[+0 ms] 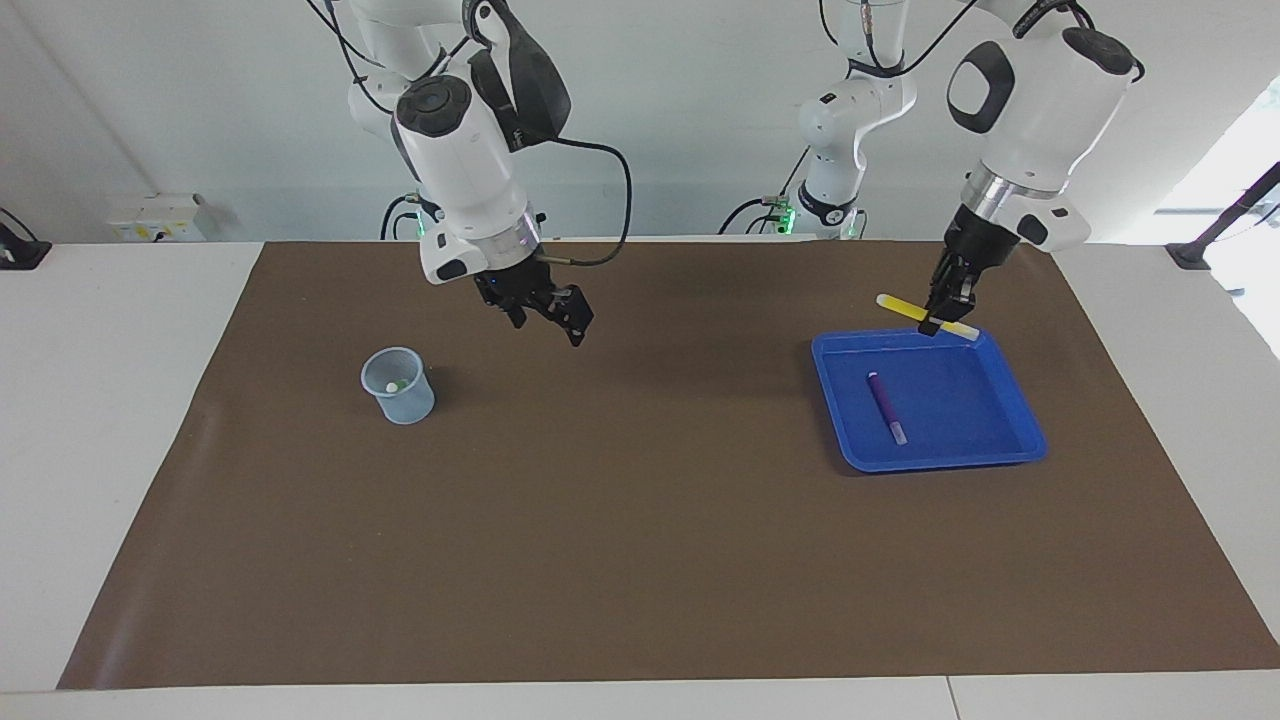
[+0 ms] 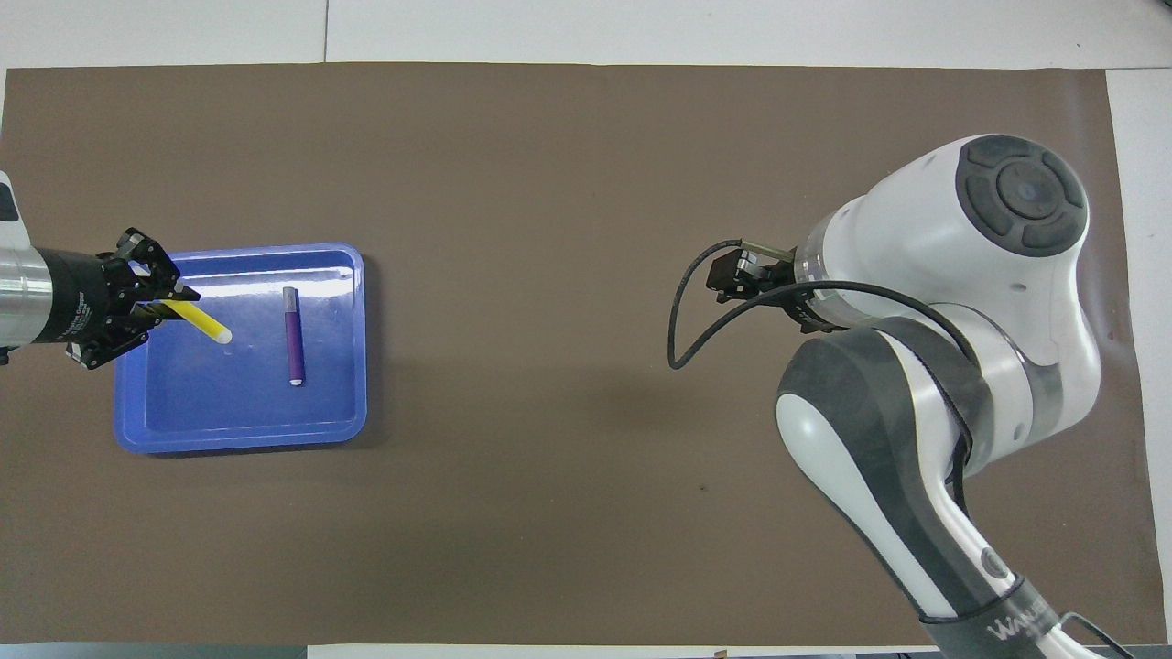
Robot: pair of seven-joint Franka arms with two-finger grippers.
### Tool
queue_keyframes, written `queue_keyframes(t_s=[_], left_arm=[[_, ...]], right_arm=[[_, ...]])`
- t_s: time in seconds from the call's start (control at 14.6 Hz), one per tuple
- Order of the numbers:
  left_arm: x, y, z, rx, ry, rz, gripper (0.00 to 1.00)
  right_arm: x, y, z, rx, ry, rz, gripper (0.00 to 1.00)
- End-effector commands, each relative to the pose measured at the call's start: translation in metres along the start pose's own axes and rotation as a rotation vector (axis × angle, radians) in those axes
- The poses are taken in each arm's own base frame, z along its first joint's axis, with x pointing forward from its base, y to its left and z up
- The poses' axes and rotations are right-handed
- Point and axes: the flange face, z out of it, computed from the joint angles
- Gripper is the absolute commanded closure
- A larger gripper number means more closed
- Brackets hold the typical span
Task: Right arm passes pens to left for tray arrangement
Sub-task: 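Move the yellow pen over the tray while the right gripper withdraws, then lower the yellow pen into the tray beside the purple pen, release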
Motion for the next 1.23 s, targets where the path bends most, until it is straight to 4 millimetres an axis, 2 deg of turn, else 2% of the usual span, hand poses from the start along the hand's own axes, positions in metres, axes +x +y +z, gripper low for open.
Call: queue_keyframes(t_s=[0.0,0.27,0.41,0.62,0.75,0.96,1.16], left_arm=[[0.027,-0.025,0.027,0.017,-0.062,0.195,1.00],[0.066,-0.045,0.080,0.079,-0.103,0.449,1.00],[0.079,-0.047,0.109,0.121,-0.092,0.535,1.00],[0.086,-0.048,0.136,0.150,-0.101,0.652,1.00],[0.090,-0.049,0.152,0.169,-0.100,0.727,1.00],[0.085,-0.043,0.168,0.185,-0.103,0.778,1.00],[0.080,-0.038,0.176,0.181,-0.113,0.791,1.00]], right_arm=[[0.003,0.048,0.008,-0.053,0.014,-0.121,0.00],[0.026,0.119,0.022,-0.087,0.037,-0.264,0.00],[0.029,0.140,0.038,-0.102,0.051,-0.322,0.00],[0.031,0.148,0.050,-0.154,0.079,-0.413,0.01],[0.033,0.149,0.057,-0.167,0.089,-0.478,0.06],[0.036,0.158,0.065,-0.164,0.113,-0.533,0.23],[0.040,0.168,0.071,-0.164,0.125,-0.568,0.35]])
